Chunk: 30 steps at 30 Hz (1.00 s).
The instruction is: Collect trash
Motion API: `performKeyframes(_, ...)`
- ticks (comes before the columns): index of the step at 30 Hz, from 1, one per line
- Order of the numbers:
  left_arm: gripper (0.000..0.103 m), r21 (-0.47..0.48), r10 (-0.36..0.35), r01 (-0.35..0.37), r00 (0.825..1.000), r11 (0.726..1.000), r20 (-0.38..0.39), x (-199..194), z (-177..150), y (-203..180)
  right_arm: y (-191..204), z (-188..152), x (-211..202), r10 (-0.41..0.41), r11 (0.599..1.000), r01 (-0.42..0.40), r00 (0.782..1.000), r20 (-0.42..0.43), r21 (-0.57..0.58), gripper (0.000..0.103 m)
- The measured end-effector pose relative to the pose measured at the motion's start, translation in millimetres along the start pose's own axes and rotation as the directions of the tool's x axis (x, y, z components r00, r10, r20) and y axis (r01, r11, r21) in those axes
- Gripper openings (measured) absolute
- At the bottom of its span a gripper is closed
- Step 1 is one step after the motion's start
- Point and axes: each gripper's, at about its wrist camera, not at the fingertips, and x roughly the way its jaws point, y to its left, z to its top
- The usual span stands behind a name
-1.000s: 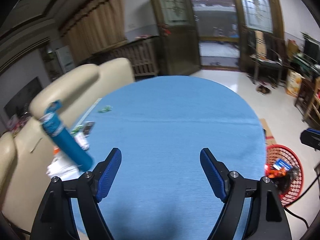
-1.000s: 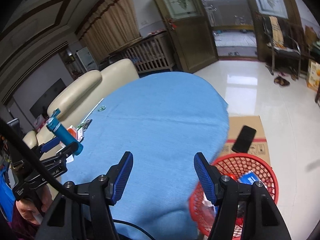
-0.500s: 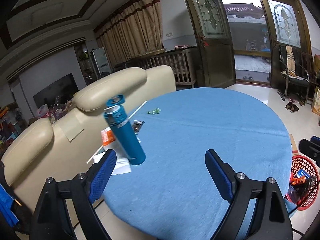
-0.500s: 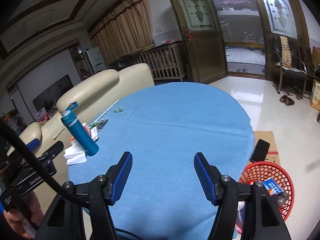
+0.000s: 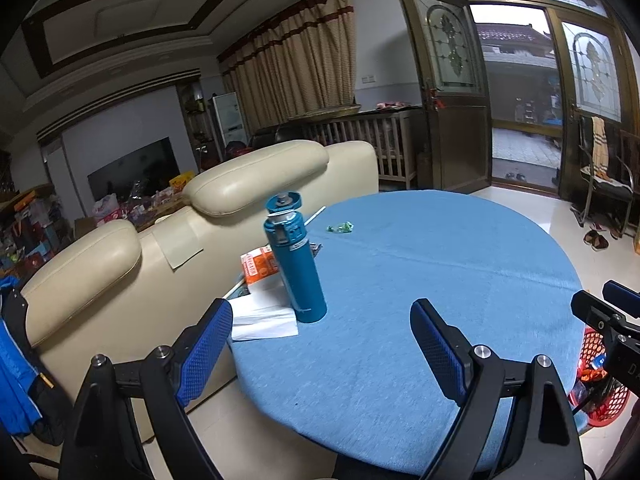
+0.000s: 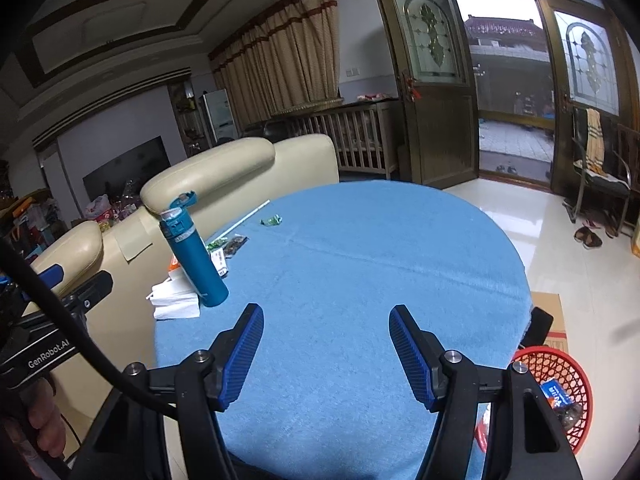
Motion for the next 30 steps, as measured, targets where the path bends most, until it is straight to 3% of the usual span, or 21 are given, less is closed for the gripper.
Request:
performKeyframes(12,0.091,0.005,0.02,-0.02,0.999,1.0,0.038,-15,4,0,0,2,-14,-0.022,1.0,0.023,0.997,0.074,-0.015,0.07)
performKeyframes(30,0.091,0.025,0.0,-0.001,0.999,1.0,0.033,-20,4,-6,-14,-1,-14,-0.021,1.0,0.02,0.997,0.071,0.024,0.071)
